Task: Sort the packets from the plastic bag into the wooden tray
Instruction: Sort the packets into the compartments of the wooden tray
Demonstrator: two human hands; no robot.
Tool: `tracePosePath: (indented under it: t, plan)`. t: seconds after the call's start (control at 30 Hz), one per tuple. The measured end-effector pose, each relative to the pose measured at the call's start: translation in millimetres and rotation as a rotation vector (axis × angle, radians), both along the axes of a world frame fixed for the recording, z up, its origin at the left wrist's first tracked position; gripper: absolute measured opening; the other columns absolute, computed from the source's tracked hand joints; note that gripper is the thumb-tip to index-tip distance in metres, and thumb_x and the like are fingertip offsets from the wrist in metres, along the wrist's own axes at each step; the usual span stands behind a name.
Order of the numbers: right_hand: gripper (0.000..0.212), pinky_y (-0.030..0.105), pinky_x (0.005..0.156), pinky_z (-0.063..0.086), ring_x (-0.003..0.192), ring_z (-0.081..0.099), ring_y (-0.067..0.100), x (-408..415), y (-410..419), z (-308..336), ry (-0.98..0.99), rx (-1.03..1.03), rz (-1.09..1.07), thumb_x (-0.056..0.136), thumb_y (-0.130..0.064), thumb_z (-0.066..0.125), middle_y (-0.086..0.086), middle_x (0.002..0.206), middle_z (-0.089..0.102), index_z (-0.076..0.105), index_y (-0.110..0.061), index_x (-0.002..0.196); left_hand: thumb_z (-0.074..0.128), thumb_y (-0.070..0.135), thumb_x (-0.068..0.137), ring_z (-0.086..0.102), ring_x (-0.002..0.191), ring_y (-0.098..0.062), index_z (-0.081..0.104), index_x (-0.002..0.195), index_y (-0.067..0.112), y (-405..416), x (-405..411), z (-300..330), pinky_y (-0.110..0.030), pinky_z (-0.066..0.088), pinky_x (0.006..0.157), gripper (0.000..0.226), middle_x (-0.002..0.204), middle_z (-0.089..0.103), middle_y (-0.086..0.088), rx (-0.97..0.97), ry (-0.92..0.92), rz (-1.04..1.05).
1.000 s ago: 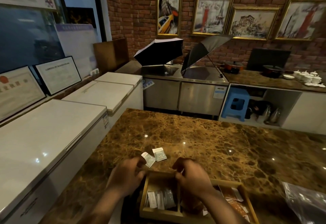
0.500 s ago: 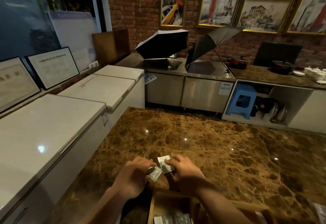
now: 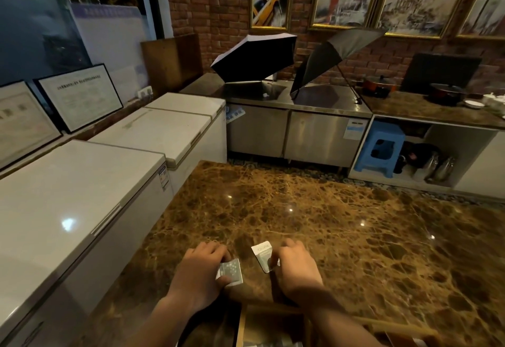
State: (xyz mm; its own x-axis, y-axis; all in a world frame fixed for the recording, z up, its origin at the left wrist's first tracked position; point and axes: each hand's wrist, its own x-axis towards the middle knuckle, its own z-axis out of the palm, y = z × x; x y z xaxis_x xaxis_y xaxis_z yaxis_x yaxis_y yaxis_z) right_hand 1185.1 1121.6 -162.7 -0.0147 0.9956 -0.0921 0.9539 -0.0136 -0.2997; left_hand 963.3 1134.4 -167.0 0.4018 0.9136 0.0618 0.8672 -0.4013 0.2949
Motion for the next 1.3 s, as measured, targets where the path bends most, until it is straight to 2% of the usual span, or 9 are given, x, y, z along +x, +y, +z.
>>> tracePosePath:
  t: [0.1,0.23,0.47,0.6,0.77,0.97,1.07,1.2,1.3]
  plan:
    - [0.027,0.037,0.099,0.045,0.122,0.048,0.025,-2.6,2.0,-1.7,0.028,0.047,-0.055,0.090,-0.025,0.056,0.001,0.123,0.053,0.062,-0.023,0.116,0.070,0.039,0.083,0.051,0.094,-0.007,0.052,0.098,0.037,-6.1,1.0,7.9,-0.027,0.040,0.090,0.023,0.095,0.054,0.021,-0.038,-0.044,0.062]
    - [0.048,0.040,0.103,0.042,0.128,0.042,0.024,-9.1,4.6,-3.9,-0.013,0.068,-0.046,0.094,-0.042,0.052,0.002,0.136,0.047,0.044,-0.032,0.141,0.063,0.030,0.090,0.046,0.087,-0.008,0.055,0.101,0.035,-14.2,-1.0,15.9,-0.026,0.037,0.084,0.014,0.084,0.048,0.020,-0.058,-0.058,0.112]
    - [0.027,0.037,0.096,0.042,0.118,0.046,0.024,-16.6,1.3,-8.5,-0.090,0.059,0.007,0.099,-0.034,0.049,0.001,0.125,0.055,0.063,-0.032,0.123,0.067,0.033,0.084,0.058,0.090,-0.010,0.058,0.103,0.038,-22.2,-11.5,23.4,-0.027,0.049,0.078,0.022,0.098,0.061,0.014,-0.154,-0.028,0.175]
    - [0.027,0.037,0.095,0.047,0.114,0.055,0.023,-12.2,-2.4,0.8,0.112,0.061,-0.067,0.090,-0.022,0.062,-0.001,0.119,0.056,0.062,-0.031,0.115,0.068,0.032,0.084,0.059,0.085,-0.006,0.054,0.095,0.041,-23.7,-11.4,19.1,-0.028,0.051,0.074,0.021,0.096,0.063,0.017,-0.176,-0.070,0.198]
    - [0.028,0.032,0.085,0.047,0.098,0.057,0.018,0.0,-16.5,9.3,0.315,0.127,-0.139,0.082,-0.006,0.059,-0.006,0.099,0.058,0.063,-0.033,0.089,0.066,0.020,0.088,0.060,0.080,-0.001,0.058,0.089,0.039,-23.3,-9.8,22.3,-0.028,0.055,0.072,0.021,0.088,0.064,0.016,-0.214,-0.242,0.249]
    - [0.034,0.025,0.070,0.051,0.082,0.061,0.008,16.2,-36.5,36.1,0.468,0.190,-0.185,0.077,-0.005,0.062,-0.012,0.086,0.066,0.062,-0.038,0.073,0.073,0.019,0.082,0.064,0.073,-0.001,0.059,0.090,0.034,-36.6,6.0,43.1,-0.027,0.057,0.069,0.022,0.078,0.067,0.013,-0.073,-0.399,0.179]
    - [0.036,0.018,0.063,0.048,0.078,0.062,0.004,18.1,-48.7,43.3,0.473,0.193,-0.202,0.081,0.000,0.067,-0.013,0.083,0.067,0.067,-0.035,0.072,0.075,0.014,0.082,0.066,0.080,0.000,0.062,0.095,0.031,-47.5,18.8,49.5,-0.026,0.058,0.069,0.026,0.088,0.069,0.011,-0.090,-0.502,0.156]
    - [0.038,0.032,0.075,0.060,0.079,0.068,0.009,24.2,-71.7,56.3,0.542,0.184,-0.219,0.076,0.008,0.069,-0.008,0.082,0.071,0.068,-0.029,0.068,0.067,0.017,0.084,0.064,0.084,-0.003,0.061,0.104,0.035,-68.5,33.1,55.4,-0.024,0.054,0.069,0.027,0.094,0.065,0.012,-0.186,-0.441,0.140]
    - [0.034,0.018,0.061,0.056,0.084,0.064,0.003,32.7,-95.3,65.6,0.555,0.125,-0.197,0.085,0.001,0.066,-0.010,0.091,0.068,0.066,-0.033,0.084,0.064,0.016,0.085,0.064,0.082,-0.003,0.063,0.104,0.034,-81.8,39.1,57.7,-0.024,0.058,0.071,0.025,0.094,0.067,0.010,-0.197,-0.389,0.114]
